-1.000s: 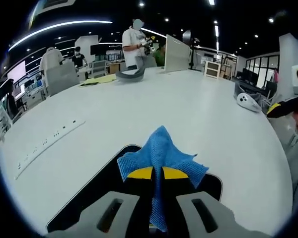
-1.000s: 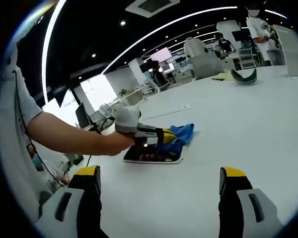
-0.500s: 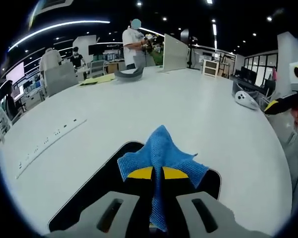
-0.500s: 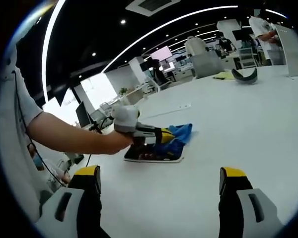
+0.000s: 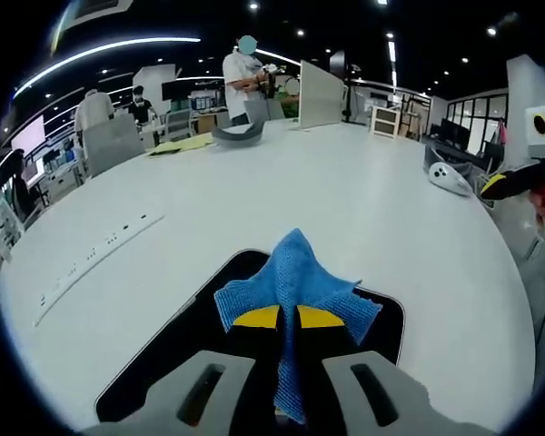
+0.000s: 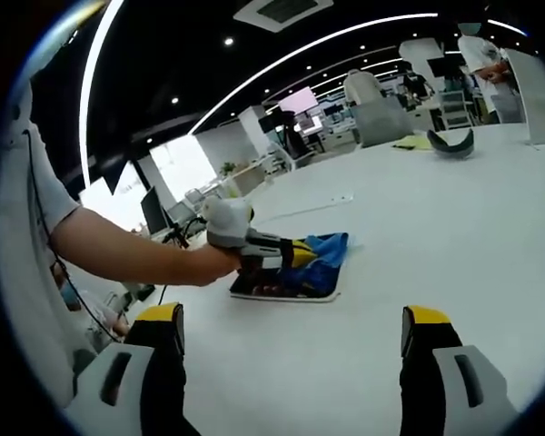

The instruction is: Wipe the mirror surface with the cleaning cloth until all visible marks leave the cleaned area.

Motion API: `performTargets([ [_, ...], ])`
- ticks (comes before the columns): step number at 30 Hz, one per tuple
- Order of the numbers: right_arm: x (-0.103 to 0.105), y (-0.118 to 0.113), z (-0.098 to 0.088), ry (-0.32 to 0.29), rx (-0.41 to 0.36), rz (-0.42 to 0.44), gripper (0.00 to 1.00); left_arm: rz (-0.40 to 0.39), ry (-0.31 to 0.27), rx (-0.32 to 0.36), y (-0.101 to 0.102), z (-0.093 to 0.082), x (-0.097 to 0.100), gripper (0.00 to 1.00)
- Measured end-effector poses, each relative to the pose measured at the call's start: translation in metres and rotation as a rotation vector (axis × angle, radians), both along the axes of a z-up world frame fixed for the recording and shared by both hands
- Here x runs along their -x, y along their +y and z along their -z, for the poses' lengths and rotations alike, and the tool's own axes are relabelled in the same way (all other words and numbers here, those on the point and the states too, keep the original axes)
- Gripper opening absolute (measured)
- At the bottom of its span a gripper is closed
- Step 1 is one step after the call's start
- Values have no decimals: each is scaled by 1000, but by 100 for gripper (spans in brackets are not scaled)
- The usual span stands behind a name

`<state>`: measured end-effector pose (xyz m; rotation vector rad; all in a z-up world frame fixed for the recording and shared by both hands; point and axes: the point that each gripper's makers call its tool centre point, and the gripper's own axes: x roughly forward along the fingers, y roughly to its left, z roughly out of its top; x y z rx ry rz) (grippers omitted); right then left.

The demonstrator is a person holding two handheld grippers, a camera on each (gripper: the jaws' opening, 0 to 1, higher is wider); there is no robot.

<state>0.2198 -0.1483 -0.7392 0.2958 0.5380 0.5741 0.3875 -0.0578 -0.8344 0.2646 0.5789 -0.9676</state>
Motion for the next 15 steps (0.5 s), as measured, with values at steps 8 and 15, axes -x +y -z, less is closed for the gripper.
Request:
performTargets([
  [8, -1, 1, -1, -3, -2, -5, 100, -5, 1, -4, 6, 0, 1, 3],
  [15, 1, 2, -2, -5, 0, -6, 100, -12, 0, -11, 15, 0, 3, 3],
])
